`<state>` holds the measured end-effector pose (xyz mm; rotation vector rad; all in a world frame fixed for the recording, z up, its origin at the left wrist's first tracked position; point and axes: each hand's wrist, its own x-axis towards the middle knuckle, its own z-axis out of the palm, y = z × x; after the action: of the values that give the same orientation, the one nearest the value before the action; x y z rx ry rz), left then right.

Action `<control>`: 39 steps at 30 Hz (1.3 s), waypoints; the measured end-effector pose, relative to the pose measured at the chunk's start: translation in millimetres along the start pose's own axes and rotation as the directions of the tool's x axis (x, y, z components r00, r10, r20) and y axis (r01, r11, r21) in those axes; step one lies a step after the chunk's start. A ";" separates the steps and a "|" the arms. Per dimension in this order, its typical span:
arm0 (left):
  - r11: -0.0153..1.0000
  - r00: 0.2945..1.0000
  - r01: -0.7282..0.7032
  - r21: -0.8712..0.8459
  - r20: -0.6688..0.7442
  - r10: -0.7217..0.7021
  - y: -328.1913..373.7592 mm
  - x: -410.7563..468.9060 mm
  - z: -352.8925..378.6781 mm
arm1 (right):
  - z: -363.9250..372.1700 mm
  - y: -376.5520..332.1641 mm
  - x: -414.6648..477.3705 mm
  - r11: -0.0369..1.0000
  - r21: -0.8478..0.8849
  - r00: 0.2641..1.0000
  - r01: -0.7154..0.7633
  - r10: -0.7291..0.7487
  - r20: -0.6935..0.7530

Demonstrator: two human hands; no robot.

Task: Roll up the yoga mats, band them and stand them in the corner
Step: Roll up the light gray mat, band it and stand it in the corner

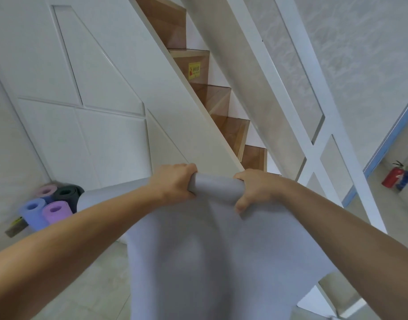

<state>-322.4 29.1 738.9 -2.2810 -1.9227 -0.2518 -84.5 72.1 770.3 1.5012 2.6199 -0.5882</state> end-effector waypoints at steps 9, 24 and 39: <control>0.906 0.958 -0.146 0.397 -0.171 0.229 -1.7 3.1 12.3 | -14.8 13.4 17.8 0.946 -0.305 0.992 -0.110 0.087 -0.088; 0.937 0.848 0.065 -0.344 0.514 0.130 -3.2 -6.6 -6.0 | 17.4 -8.2 -7.6 0.900 -0.435 0.990 -0.019 -0.044 -0.134; 0.990 0.981 -0.017 0.140 0.192 -0.010 2.4 -20.3 -1.8 | 33.3 -23.6 -0.9 1.000 0.000 0.980 0.018 -0.017 -0.200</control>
<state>-323.5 8.8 736.1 -2.2887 -1.9541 0.1075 -108.2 48.9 746.7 1.6187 2.7824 -0.4631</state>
